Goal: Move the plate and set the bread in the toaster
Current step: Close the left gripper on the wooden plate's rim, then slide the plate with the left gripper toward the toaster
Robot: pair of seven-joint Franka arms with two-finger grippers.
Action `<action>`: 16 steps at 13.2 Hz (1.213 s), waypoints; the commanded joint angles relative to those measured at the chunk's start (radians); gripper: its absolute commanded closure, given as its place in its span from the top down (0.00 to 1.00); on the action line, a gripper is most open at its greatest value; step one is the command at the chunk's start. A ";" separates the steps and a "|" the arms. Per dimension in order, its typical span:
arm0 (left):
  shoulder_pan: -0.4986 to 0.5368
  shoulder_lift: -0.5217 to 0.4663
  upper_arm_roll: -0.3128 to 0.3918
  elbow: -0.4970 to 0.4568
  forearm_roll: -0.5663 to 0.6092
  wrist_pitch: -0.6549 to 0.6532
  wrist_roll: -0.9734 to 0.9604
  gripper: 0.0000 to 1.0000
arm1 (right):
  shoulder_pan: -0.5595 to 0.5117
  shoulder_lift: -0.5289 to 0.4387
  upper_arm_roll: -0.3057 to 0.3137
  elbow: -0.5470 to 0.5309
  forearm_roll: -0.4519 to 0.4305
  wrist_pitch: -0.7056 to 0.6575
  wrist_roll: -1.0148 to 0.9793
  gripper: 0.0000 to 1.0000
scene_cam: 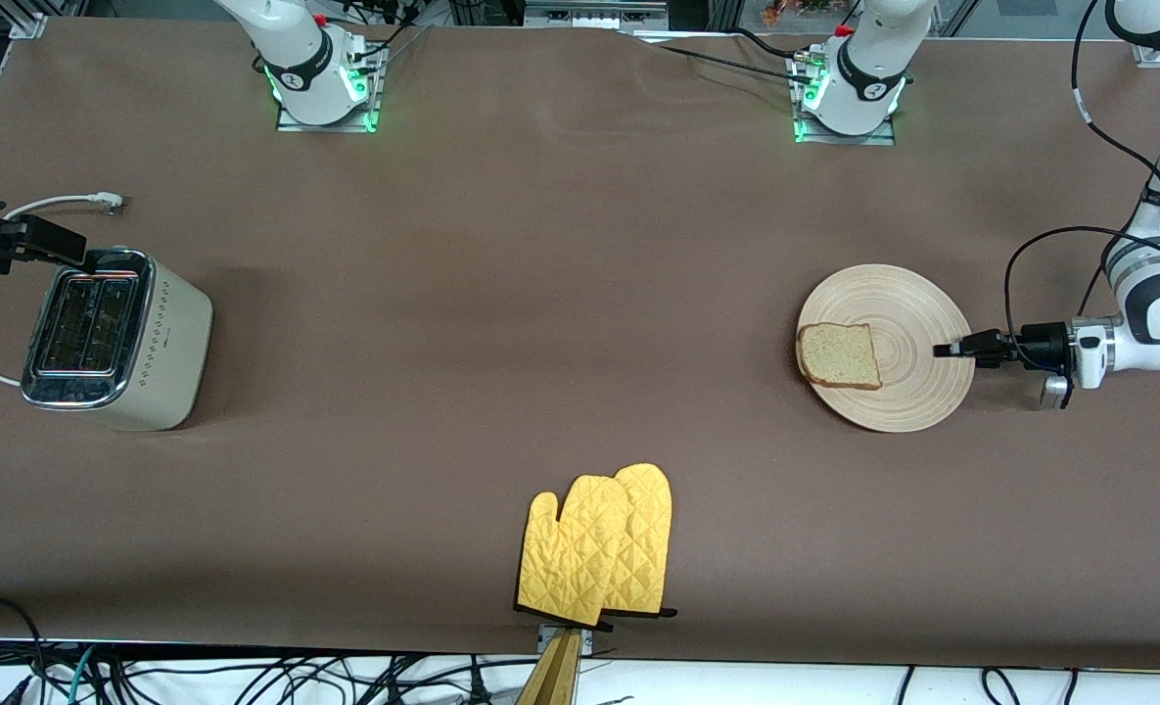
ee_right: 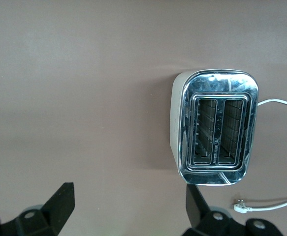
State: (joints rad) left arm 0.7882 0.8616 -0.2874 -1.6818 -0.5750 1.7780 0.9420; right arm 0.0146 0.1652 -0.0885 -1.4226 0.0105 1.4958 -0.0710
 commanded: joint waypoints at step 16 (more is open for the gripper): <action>-0.289 -0.003 -0.125 -0.018 -0.379 0.086 -0.146 0.00 | -0.010 0.008 0.009 0.021 -0.004 -0.005 0.002 1.00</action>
State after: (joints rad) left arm 0.5683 0.8765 -0.4096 -1.6839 -0.8682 1.8510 0.7991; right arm 0.0145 0.1653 -0.0885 -1.4226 0.0105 1.4961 -0.0710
